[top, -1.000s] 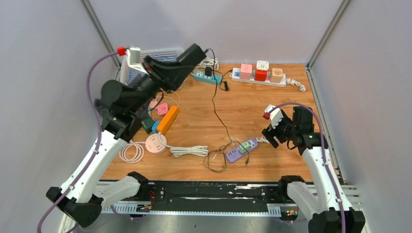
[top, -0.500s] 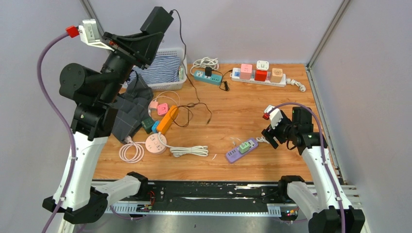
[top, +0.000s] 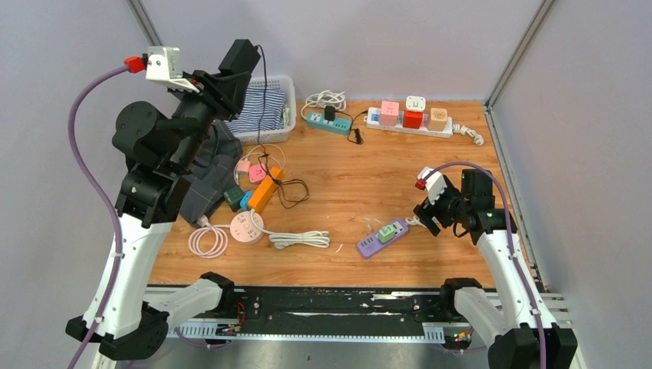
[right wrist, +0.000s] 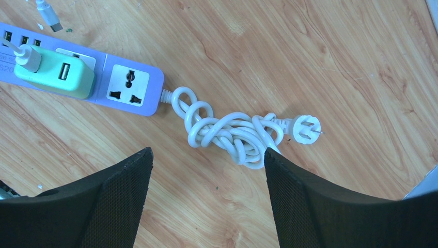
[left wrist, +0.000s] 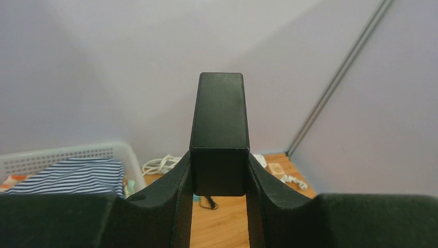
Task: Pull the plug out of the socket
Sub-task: Place the plug at the center of the board.
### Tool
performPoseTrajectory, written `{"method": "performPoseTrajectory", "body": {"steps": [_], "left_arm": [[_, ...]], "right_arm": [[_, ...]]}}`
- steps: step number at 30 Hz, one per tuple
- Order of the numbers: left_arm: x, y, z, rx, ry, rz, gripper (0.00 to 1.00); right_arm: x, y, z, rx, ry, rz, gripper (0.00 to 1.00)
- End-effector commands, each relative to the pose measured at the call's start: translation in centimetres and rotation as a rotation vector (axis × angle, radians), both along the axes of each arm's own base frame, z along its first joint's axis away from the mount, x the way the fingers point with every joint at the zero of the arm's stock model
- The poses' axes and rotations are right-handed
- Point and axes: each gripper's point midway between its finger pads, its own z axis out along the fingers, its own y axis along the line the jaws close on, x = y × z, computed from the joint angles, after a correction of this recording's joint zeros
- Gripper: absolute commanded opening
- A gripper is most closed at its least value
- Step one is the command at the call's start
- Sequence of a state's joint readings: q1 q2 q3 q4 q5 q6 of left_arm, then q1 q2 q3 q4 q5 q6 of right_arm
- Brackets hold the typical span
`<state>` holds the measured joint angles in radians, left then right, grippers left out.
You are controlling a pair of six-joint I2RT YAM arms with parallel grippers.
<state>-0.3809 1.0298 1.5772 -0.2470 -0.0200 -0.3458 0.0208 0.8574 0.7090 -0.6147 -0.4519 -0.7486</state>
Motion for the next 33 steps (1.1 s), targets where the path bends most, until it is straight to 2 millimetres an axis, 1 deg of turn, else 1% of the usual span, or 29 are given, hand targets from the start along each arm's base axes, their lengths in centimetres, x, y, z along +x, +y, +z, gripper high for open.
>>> {"method": "performPoseTrajectory", "body": {"steps": [1,5,7,8,13,17,19,22,24,26,31,33], "left_arm": [[-0.2,2.0,0.0,0.055,-0.022,0.098,0.0],[-0.1,3.0,-0.2,0.082,-0.016,0.153,0.0],[0.3,3.7,-0.6,0.088,-0.004,0.196,0.0],[0.9,3.8,-1.0,0.104,0.009,0.215,0.0],[3.6,4.4,-4.0,0.144,0.11,0.267,0.0],[6.1,5.6,-7.3,0.142,0.212,0.313,0.0],[7.2,6.4,-9.3,0.15,0.261,0.349,0.0],[8.9,7.6,-13.1,0.172,0.349,0.417,0.0],[9.8,8.6,-15.8,0.178,0.41,0.453,0.0],[10.7,9.7,-19.1,0.172,0.489,0.487,0.0],[12.0,10.7,-26.2,0.173,0.671,0.53,0.0],[12.1,11.1,-28.6,0.178,0.741,0.556,0.0]], "right_arm": [[-0.2,-0.3,-0.7,-0.002,0.019,-0.008,0.8],[-0.2,-0.3,-0.9,-0.002,0.022,-0.006,0.8],[-0.3,-0.2,-0.9,-0.002,0.023,-0.005,0.8],[-0.3,-0.2,-0.9,-0.002,0.024,-0.004,0.8],[-0.3,-0.2,-1.0,-0.002,0.025,-0.002,0.8],[-0.3,-0.1,-1.0,0.001,0.026,0.002,0.8],[-0.4,-0.1,-1.0,0.001,0.026,0.004,0.8],[-0.4,-0.1,-1.0,0.002,0.026,0.005,0.8],[-0.4,-0.1,-1.0,0.003,0.026,0.006,0.8],[-0.5,0.0,-1.1,0.005,0.026,0.007,0.8],[-0.5,0.0,-1.1,0.005,0.029,0.011,0.8],[-0.5,0.0,-1.2,0.006,0.033,0.012,0.8]]}}
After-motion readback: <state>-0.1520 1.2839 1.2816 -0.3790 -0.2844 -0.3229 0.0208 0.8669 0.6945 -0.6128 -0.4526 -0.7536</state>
